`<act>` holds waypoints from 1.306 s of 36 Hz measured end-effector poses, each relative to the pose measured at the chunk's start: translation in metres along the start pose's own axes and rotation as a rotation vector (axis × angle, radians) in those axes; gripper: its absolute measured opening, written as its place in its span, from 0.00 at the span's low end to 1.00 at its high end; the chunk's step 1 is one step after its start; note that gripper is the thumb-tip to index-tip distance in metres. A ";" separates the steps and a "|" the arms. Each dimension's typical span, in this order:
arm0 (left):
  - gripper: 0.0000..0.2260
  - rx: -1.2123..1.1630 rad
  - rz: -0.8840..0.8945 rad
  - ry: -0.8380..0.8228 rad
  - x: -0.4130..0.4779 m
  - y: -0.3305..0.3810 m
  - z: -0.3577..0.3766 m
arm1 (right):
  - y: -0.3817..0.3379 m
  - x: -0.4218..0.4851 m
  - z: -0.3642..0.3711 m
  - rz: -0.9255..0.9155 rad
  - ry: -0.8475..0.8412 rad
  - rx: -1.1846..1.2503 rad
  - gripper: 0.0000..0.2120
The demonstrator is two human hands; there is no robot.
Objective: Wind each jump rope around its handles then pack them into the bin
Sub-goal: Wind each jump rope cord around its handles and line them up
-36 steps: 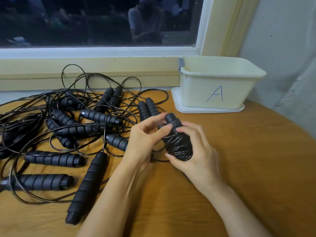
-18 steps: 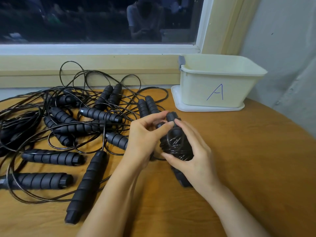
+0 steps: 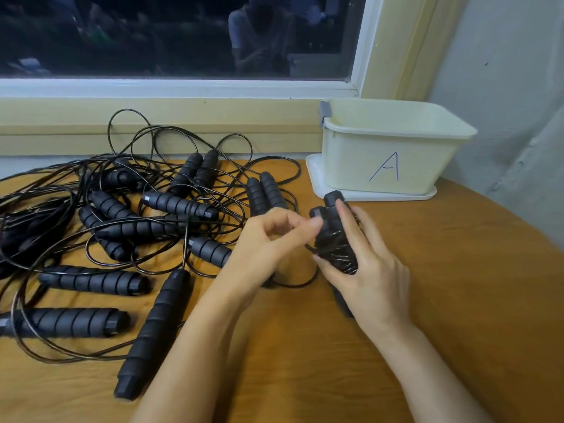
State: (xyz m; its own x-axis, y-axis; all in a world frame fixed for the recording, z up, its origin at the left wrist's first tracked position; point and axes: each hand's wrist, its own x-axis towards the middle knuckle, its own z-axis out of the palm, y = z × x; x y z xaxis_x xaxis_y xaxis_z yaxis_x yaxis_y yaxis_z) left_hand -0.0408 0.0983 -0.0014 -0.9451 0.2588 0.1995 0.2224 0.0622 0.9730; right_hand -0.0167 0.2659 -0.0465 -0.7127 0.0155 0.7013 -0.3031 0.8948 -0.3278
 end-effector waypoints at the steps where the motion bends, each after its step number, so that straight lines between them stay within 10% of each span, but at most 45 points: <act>1: 0.11 -0.027 -0.020 -0.011 0.000 0.000 0.002 | 0.000 0.000 0.000 0.005 -0.001 0.002 0.39; 8: 0.13 -0.287 -0.290 0.074 0.005 -0.008 0.010 | -0.005 -0.002 0.002 -0.010 0.002 0.075 0.32; 18: 0.28 -0.498 -0.230 0.188 0.002 0.005 0.005 | -0.018 -0.009 0.002 -0.138 0.072 0.237 0.31; 29: 0.17 -0.867 -0.556 0.001 0.006 0.003 0.002 | -0.033 -0.016 0.005 -0.046 0.095 0.494 0.30; 47: 0.12 -0.814 -0.150 0.351 -0.006 -0.004 0.056 | -0.030 -0.008 -0.002 0.333 0.086 0.976 0.33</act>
State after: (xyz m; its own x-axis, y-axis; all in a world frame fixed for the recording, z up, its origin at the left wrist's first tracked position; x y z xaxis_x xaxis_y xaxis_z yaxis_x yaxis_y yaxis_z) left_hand -0.0230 0.1502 -0.0125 -0.9990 -0.0150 -0.0423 -0.0216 -0.6651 0.7464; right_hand -0.0009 0.2397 -0.0413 -0.8183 0.2621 0.5116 -0.5075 0.0887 -0.8571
